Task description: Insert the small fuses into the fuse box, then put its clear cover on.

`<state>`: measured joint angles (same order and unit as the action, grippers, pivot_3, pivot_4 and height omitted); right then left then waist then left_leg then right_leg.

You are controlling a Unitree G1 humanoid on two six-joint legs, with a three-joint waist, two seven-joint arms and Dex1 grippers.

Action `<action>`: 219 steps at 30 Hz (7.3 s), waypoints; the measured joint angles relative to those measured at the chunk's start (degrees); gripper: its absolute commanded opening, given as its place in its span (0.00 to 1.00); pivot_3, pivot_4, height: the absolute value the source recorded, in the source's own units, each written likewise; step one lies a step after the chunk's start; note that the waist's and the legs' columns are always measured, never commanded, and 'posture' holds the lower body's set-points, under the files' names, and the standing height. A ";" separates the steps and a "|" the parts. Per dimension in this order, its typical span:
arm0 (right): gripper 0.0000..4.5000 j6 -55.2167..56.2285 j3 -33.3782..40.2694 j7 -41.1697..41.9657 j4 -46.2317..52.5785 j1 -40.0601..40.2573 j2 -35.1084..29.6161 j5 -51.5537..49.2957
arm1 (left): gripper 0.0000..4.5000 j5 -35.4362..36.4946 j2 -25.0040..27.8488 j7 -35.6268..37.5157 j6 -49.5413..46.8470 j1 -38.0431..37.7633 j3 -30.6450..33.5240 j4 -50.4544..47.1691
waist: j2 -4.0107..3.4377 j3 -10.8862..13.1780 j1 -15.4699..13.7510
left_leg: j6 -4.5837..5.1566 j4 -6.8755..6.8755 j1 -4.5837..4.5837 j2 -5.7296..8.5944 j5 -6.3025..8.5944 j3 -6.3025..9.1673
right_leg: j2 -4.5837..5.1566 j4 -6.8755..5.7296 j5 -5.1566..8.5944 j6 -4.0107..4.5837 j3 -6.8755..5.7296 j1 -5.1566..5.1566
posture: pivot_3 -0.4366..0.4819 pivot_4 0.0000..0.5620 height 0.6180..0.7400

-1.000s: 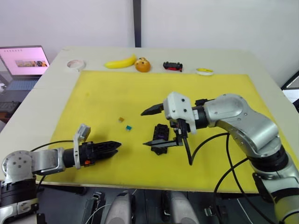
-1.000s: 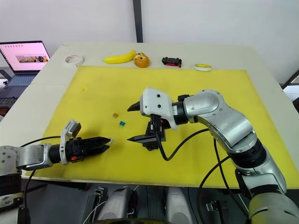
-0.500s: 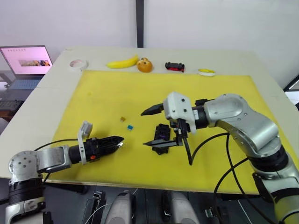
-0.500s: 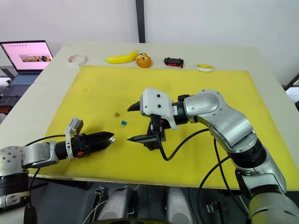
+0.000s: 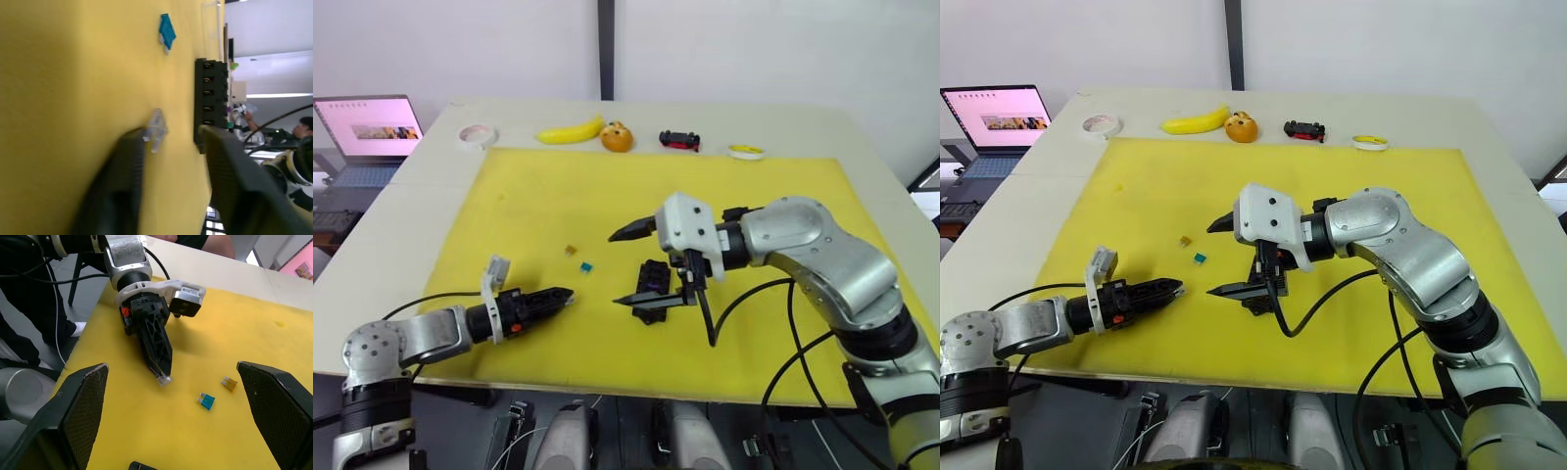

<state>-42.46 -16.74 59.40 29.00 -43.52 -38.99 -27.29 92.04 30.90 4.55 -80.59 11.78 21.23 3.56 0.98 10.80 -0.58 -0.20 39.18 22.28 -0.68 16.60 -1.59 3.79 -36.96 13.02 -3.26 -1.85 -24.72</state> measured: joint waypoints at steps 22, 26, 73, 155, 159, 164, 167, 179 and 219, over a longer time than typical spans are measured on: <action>1.00 -0.54 0.03 -0.14 0.04 1.60 0.04 -0.65 | 0.02 4.13 6.03 6.92 5.07 -2.93 -0.98 -6.42 | 0.03 0.04 0.34 | -0.01 -0.15 0.16 -0.11 0.02 -0.03 | -0.03 0.28 0.06 0.10 -0.01 -0.16 | 0.48 0.27 0.98; 1.00 -0.67 0.07 -0.51 0.06 1.65 -0.03 -1.01 | 0.07 3.59 6.97 7.73 4.94 -5.04 -2.69 -6.53 | 0.04 0.05 0.36 | -0.01 -0.17 0.17 -0.14 0.02 -0.03 | -0.05 0.34 0.06 0.10 -0.01 -0.16 | 0.48 0.27 0.98; 1.00 -2.22 0.08 -3.08 2.31 1.93 -0.29 -1.10 | 0.01 -2.74 2.82 7.86 4.61 2.92 -10.66 -0.49 | -0.02 0.04 -0.34 | 0.08 -0.23 0.20 0.13 0.07 0.00 | 0.38 0.89 0.05 0.15 -0.20 0.12 | 0.48 0.27 0.98; 0.00 17.79 4.43 -9.74 -8.28 19.97 -11.32 -11.88 | 0.99 -52.42 27.63 59.36 53.63 12.47 -28.86 -13.26 | -0.01 0.12 -0.12 | 0.14 -0.15 1.08 -0.15 0.08 -0.19 | -0.44 1.05 -0.02 0.05 -0.05 -0.71 | 0.48 0.27 0.98; 0.00 25.23 4.26 -3.81 -15.01 20.48 -7.22 -5.98 | 0.99 -58.45 23.77 63.83 60.37 14.94 -29.27 -11.05 | 0.00 0.13 -0.07 | 0.19 -0.14 1.10 -0.18 0.10 -0.21 | -0.45 1.05 -0.10 -0.10 -0.03 -0.71 | 0.48 0.27 0.98; 0.00 29.23 3.91 0.01 -20.68 20.50 -3.84 -0.77 | 0.99 -60.51 20.19 65.50 61.17 15.47 -29.35 -11.06 | 0.00 0.13 -0.09 | 0.19 -0.06 1.08 -0.20 0.10 -0.17 | -0.47 0.94 -0.15 -0.19 -0.03 -0.71 | 0.48 0.27 0.98; 0.00 30.14 3.95 1.61 -22.82 20.50 -2.46 0.89 | 0.99 -61.68 19.68 66.32 61.17 15.60 -29.32 -11.07 | 0.00 0.13 -0.08 | 0.19 -0.05 1.07 -0.20 0.10 -0.17 | -0.47 0.92 -0.15 -0.19 -0.03 -0.70 | 0.48 0.27 0.98; 0.00 30.63 4.14 4.31 -25.23 20.46 0.05 4.39 | 0.99 -63.77 17.83 67.46 60.98 15.65 -29.30 -11.30 | 0.00 0.13 -0.09 | 0.19 -0.04 1.04 -0.19 0.10 -0.16 | -0.47 0.84 -0.16 -0.22 -0.04 -0.69 | 0.48 0.27 0.98; 0.00 25.26 7.50 6.35 -24.75 19.01 2.50 4.76 | 0.99 -62.83 16.06 68.38 56.76 15.98 -28.73 -16.82 | 0.00 0.11 -0.06 | 0.18 -0.01 0.89 -0.19 0.10 -0.15 | -0.49 0.71 -0.20 -0.27 -0.03 -0.58 | 0.48 0.27 0.98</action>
<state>-17.20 -9.24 65.75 4.24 -24.51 -36.50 -22.53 29.21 46.96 72.93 -23.82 27.76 -7.50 -13.26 0.98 10.91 -0.64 -0.02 39.17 23.18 -0.87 16.70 -1.74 3.30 -36.24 12.82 -3.53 -1.88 -25.30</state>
